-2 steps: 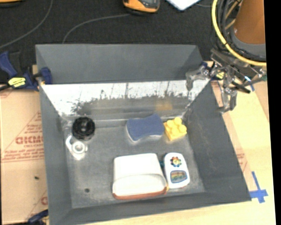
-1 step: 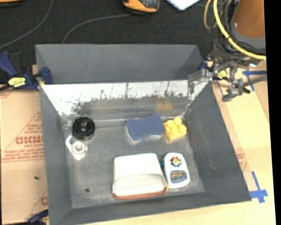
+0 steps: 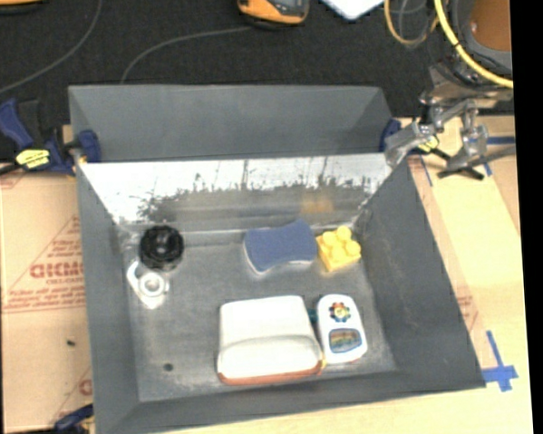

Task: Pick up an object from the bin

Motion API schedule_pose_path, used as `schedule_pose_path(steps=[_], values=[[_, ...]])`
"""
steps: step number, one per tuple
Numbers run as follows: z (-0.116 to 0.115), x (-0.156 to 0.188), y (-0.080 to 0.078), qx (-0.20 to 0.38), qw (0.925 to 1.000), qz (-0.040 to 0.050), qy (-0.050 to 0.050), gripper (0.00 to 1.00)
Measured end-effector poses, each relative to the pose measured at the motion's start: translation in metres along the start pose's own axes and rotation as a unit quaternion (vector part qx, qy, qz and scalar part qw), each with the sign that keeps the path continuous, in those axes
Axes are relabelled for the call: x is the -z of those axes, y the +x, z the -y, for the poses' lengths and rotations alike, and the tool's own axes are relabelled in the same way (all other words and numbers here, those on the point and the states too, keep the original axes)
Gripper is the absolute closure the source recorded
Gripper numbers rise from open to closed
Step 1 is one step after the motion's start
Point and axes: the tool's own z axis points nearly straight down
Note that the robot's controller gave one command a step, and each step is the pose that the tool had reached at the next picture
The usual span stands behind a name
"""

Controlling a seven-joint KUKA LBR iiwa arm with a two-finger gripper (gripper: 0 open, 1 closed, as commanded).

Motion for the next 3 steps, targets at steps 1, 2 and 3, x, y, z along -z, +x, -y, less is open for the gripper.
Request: schedule_pose_path(steps=[1,2,3], values=[[-0.004,0.001,-0.083,0.11,0.994,0.0016,0.001,0.0],[-0.052,-0.001,-0.169,0.31,0.9508,0.0028,0.002,0.0],[-0.078,0.005,-0.211,0.487,0.8734,0.0034,0.002,0.0]])
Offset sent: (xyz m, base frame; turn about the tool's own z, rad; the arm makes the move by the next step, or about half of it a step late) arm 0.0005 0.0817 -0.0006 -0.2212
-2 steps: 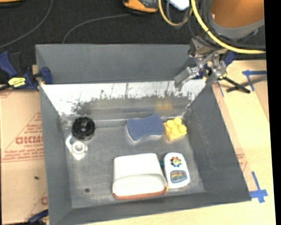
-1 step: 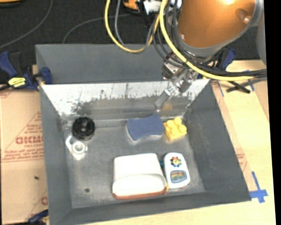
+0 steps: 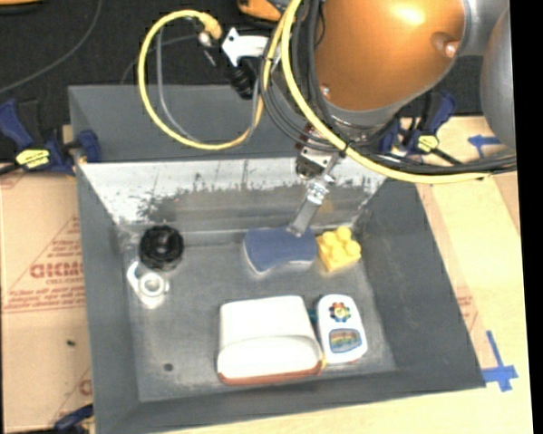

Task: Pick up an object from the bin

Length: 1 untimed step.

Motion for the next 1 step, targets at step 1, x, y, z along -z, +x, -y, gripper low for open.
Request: schedule_pose_path(steps=[1], values=[[-0.0261,-0.0013,0.0401,0.166,0.9861,-0.0003,0.001,0.0]])
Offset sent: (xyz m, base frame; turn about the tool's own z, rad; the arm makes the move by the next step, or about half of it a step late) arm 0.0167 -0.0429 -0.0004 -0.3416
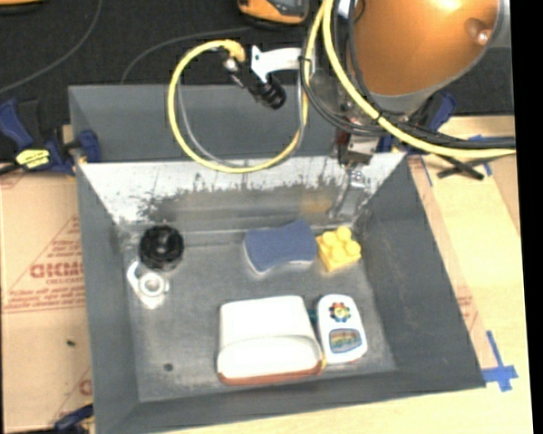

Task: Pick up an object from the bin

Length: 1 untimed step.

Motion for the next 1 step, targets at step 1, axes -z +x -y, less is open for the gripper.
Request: schedule_pose_path(steps=[1], values=[[0.0093,-0.1017,-0.0657,-0.042,0.9991,0.005,-0.001,0.0]])
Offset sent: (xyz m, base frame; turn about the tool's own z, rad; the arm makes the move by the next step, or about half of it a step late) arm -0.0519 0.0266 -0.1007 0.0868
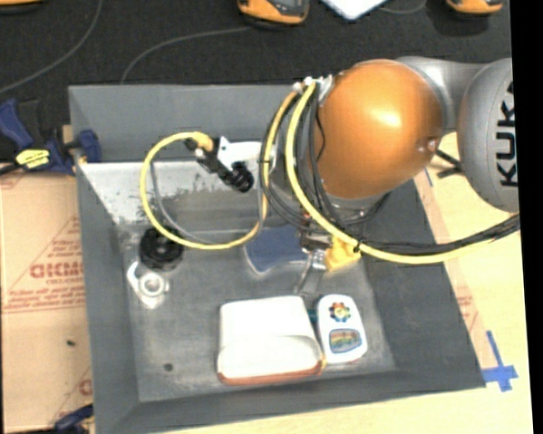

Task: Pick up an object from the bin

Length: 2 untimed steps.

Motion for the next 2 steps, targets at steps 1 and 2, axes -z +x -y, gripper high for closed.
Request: schedule_pose_path(steps=[1,2], values=[[0.004,0.033,-0.002,0.178,0.984,-0.0003,0.001,0.0],[-0.035,0.108,0.038,0.178,0.984,-0.0044,0.001,0.0]])
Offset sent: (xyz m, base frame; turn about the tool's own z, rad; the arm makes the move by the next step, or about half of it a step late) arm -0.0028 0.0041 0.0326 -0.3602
